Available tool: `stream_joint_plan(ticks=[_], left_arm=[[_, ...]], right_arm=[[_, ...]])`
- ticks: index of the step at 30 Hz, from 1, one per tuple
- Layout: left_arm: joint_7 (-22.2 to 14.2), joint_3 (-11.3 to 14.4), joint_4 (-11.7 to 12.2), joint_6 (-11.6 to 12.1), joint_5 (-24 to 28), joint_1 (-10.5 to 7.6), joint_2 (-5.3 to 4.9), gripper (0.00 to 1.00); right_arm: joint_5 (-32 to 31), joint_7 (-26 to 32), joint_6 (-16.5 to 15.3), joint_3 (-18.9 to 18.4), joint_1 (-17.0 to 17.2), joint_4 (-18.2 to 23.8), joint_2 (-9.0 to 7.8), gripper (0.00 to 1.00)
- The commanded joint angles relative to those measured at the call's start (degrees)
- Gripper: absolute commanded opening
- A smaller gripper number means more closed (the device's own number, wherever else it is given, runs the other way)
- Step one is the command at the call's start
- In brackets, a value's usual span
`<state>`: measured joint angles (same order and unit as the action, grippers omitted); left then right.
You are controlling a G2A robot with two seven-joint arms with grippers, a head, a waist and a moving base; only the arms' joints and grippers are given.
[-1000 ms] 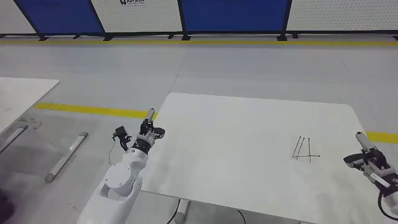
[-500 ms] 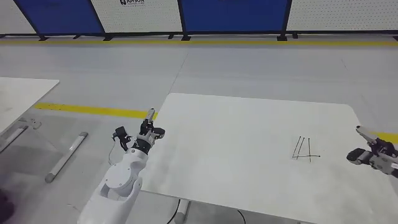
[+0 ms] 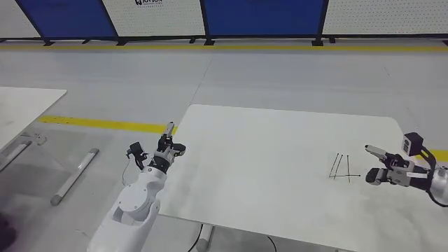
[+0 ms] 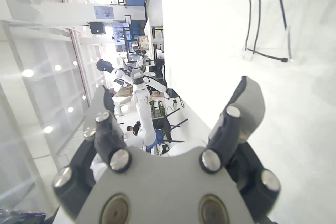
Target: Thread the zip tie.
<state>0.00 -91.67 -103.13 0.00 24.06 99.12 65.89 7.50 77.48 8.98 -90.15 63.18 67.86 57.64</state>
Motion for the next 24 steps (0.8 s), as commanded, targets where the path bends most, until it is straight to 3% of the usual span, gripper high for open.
stream_joint_plan(ticks=[1, 16, 20, 24], left_arm=[[0.0, 0.0, 0.0, 0.0, 0.0, 0.00, 0.00, 1.00], [0.0, 0.0, 0.0, 0.0, 0.0, 0.00, 0.00, 1.00], [0.0, 0.0, 0.0, 0.0, 0.0, 0.00, 0.00, 1.00], [0.0, 0.0, 0.0, 0.0, 0.0, 0.00, 0.00, 1.00]], right_arm=[[-0.5, -0.9, -2.2, 0.5, 0.2, -1.6, -0.08, 1.00], [-0.5, -0.9, -2.2, 0.5, 0.2, -1.6, -0.08, 1.00], [5.3, 2.2, -7.4, -1.8, 2.9, -3.9, -0.58, 1.00], [8.9, 2.2, -10.5, 0.8, 4.2, -4.6, -2.56, 1.00]])
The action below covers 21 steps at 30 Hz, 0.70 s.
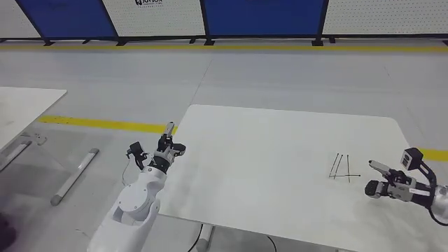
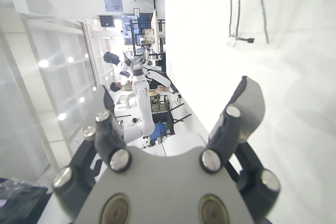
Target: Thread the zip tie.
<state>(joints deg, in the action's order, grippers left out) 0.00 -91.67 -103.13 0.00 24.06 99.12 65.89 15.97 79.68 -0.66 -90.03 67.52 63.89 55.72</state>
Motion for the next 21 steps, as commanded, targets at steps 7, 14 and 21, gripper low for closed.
stream_joint_plan(ticks=[7, 14, 21], left_arm=[[0.0, 0.0, 0.0, 0.0, 0.0, 0.00, 0.00, 1.00], [0.0, 0.0, 0.0, 0.0, 0.0, 0.00, 0.00, 1.00], [0.0, 0.0, 0.0, 0.0, 0.0, 0.00, 0.00, 1.00]], right_arm=[[-2.1, -0.1, -6.2, 4.9, -5.4, -7.7, -3.76, 1.00], [-2.1, -0.1, -6.4, 4.8, -5.7, -7.9, -3.79, 1.00], [-2.2, -2.1, -6.4, 5.0, -5.5, -7.2, -3.70, 1.00]])
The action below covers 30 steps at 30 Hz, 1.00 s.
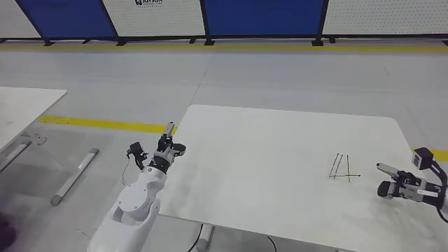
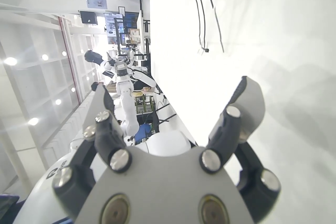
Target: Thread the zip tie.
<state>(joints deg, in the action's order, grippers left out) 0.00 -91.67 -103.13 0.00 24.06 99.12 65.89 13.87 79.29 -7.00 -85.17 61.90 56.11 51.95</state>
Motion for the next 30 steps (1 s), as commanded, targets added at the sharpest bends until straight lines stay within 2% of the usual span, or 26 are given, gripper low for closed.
stream_joint_plan(ticks=[1, 6, 12, 17, 20, 21, 30], left_arm=[[0.0, 0.0, 0.0, 0.0, 0.0, 0.00, 0.00, 1.00], [0.0, 0.0, 0.0, 0.0, 0.0, 0.00, 0.00, 1.00], [0.0, 0.0, 0.0, 0.0, 0.0, 0.00, 0.00, 1.00], [0.0, 0.0, 0.0, 0.0, 0.0, 0.00, 0.00, 1.00], [0.0, 0.0, 0.0, 0.0, 0.0, 0.00, 0.00, 1.00], [0.0, 0.0, 0.0, 0.0, 0.0, 0.00, 0.00, 1.00], [0.0, 0.0, 0.0, 0.0, 0.0, 0.00, 0.00, 1.00]], right_arm=[[-0.2, -1.4, -0.9, 0.4, 0.2, 1.4, 0.07, 1.00], [-2.2, 0.4, -0.7, 1.7, -3.0, 0.3, -0.18, 1.00], [-5.9, 0.4, 1.2, 8.4, -9.3, -3.0, 0.53, 1.00], [-6.2, 0.4, 0.3, 15.4, -15.1, -9.9, 2.21, 1.00], [-4.9, 0.2, -1.5, 17.7, -17.2, -14.5, 3.19, 1.00], [-3.9, -0.3, -2.2, 17.7, -17.4, -15.9, 3.39, 1.00], [-3.9, -0.3, -2.2, 17.7, -17.4, -15.9, 3.39, 1.00]])
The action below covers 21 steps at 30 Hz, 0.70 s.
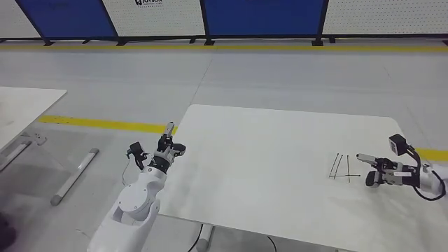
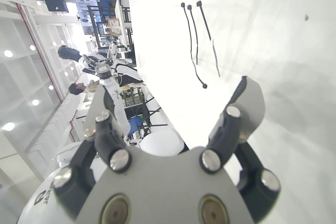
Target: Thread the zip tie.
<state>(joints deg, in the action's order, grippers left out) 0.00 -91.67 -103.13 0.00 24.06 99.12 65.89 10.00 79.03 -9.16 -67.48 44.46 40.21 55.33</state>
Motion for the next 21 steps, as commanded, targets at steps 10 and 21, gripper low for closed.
stream_joint_plan(ticks=[10, 21], left_arm=[[0.0, 0.0, 0.0, 0.0, 0.0, 0.00, 0.00, 1.00], [0.0, 0.0, 0.0, 0.0, 0.0, 0.00, 0.00, 1.00]], right_arm=[[-6.3, -5.6, -3.4, 1.5, 1.8, 2.2, -0.28, 1.00], [-4.8, -2.1, -6.8, 0.2, 1.8, 1.1, -1.14, 0.50]])
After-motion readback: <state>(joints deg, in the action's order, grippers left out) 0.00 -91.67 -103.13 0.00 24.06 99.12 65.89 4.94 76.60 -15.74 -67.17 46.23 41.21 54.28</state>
